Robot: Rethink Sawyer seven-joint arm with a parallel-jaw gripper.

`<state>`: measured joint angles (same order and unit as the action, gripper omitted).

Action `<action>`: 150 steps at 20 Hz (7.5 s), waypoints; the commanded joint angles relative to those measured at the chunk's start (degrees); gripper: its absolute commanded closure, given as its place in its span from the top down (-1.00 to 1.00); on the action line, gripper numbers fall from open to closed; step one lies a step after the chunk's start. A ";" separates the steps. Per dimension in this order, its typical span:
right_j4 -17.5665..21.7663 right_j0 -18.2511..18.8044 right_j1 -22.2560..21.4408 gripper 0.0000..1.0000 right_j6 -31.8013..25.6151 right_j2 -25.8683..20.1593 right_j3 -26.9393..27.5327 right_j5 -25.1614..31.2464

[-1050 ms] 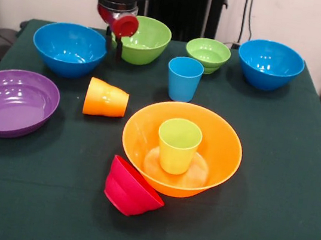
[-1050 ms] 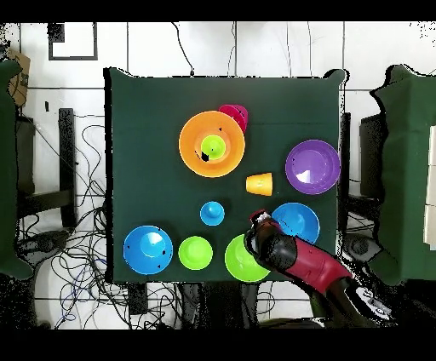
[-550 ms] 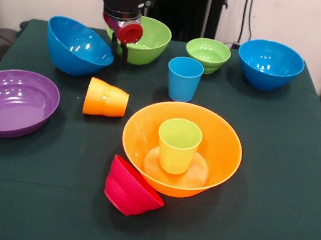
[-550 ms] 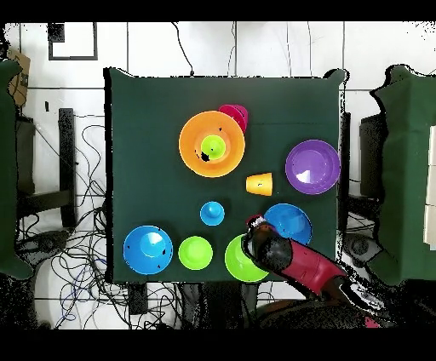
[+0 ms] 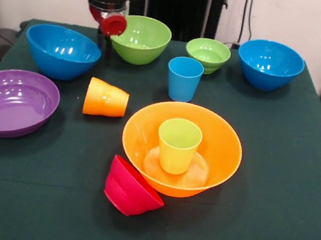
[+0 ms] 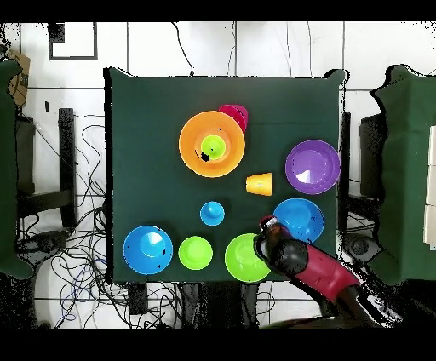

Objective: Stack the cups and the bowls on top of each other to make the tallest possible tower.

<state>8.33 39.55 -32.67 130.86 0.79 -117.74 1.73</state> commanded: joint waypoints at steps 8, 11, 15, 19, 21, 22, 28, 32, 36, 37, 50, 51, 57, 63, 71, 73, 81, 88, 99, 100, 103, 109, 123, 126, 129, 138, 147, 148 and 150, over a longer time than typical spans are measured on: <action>3.04 2.51 -4.68 1.00 -1.82 -7.30 4.08 7.15; 2.89 2.09 -4.85 1.00 -1.53 -7.49 4.33 6.99; 3.12 2.18 -2.82 1.00 -1.42 -8.30 5.15 5.91; 3.42 2.30 0.62 1.00 -1.47 -10.43 7.20 4.03; 6.50 2.04 1.24 1.00 -4.13 -11.28 8.82 2.89; 9.39 2.16 1.12 1.00 -7.18 -11.98 9.99 3.10; 25.76 9.98 1.53 1.00 -25.26 -26.87 15.07 11.15; 31.06 14.69 2.04 1.00 -32.70 -35.01 15.82 17.49; 31.93 16.07 2.65 1.00 -30.91 -36.09 16.04 19.09; 31.64 16.43 1.33 1.00 -29.27 -35.35 14.83 18.80; 22.67 12.20 -0.97 1.00 -6.19 -18.30 8.86 16.06; 21.96 11.77 -0.88 1.00 -5.06 -17.27 8.84 14.95; 15.57 9.79 1.19 1.00 3.15 -11.35 6.82 6.99; 12.97 10.38 1.59 1.00 0.45 -10.93 7.03 7.38; 11.32 5.52 5.54 1.00 2.99 -9.18 7.15 1.98; 10.76 4.25 6.22 1.00 3.46 -8.56 6.90 0.50; 6.87 2.37 8.46 1.00 5.02 -9.22 5.63 -4.29; 5.57 1.58 8.86 1.00 2.85 -7.66 6.58 -4.58; 7.40 6.95 -5.55 1.00 -1.24 -8.16 -4.60 2.37; 7.27 7.28 -6.36 1.00 -1.54 -8.46 -5.10 2.94; 6.77 7.51 -7.63 1.00 -1.77 -9.54 -6.22 3.65; 5.21 4.41 -3.14 1.00 0.34 -11.16 -3.82 -0.03; -3.02 -5.00 -5.63 1.00 2.66 -8.54 -1.82 2.59; -3.83 -6.31 -4.21 1.00 1.79 -7.30 -0.18 1.24; -3.34 -6.61 -1.28 1.00 0.26 -6.99 2.03 -0.70; -2.26 -6.47 3.32 1.00 -0.81 -5.66 5.24 -3.24; -1.49 -5.23 3.87 1.00 -1.41 -6.16 5.86 -3.24; -1.56 -5.28 3.90 1.00 -1.44 -6.23 5.99 -3.14; -1.54 -5.11 4.33 1.00 -1.40 -6.47 6.22 -3.46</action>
<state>7.88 34.68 -31.94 123.61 -3.78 -117.57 -0.97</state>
